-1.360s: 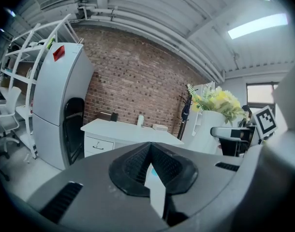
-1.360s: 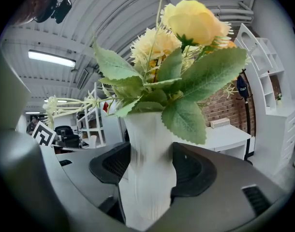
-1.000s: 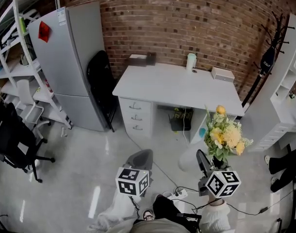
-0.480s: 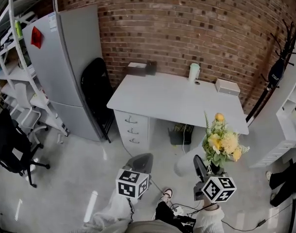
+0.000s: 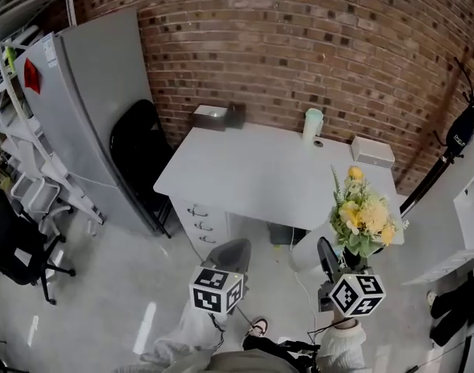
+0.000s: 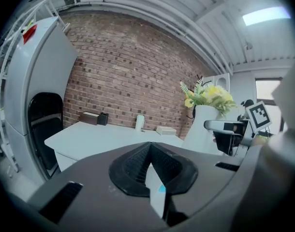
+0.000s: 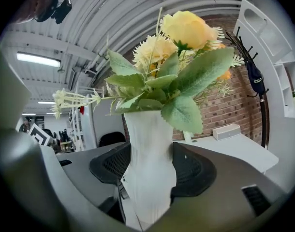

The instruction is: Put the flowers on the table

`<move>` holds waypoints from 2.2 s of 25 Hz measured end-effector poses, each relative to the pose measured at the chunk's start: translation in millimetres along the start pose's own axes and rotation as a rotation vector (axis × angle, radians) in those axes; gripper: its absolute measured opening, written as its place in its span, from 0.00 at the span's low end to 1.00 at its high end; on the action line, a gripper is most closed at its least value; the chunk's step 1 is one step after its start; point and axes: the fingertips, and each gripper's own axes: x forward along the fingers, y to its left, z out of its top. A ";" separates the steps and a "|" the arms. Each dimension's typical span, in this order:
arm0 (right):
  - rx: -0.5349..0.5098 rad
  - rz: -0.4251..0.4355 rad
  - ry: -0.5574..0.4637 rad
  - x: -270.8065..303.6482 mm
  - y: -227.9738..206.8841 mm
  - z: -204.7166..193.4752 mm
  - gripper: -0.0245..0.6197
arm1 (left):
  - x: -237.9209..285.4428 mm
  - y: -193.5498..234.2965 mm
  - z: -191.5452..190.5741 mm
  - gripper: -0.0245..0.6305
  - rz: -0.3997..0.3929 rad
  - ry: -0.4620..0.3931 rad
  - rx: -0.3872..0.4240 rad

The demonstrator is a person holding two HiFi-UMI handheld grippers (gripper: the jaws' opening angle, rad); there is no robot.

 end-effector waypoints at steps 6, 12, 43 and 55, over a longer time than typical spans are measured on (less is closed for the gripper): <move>0.003 -0.001 0.020 36.5 -49.5 6.6 0.44 | 61.5 4.9 12.9 0.05 0.021 0.008 -0.022; 0.032 -0.024 0.022 51.2 -93.1 8.4 0.44 | 105.8 -4.3 17.5 0.05 0.022 0.035 -0.013; -0.015 -0.146 0.037 235.7 -192.4 60.3 0.43 | 345.4 98.7 111.8 0.05 -0.053 -0.005 -0.070; -0.056 -0.117 0.041 358.2 -189.8 76.0 0.43 | 426.7 180.8 132.7 0.05 -0.037 0.029 -0.087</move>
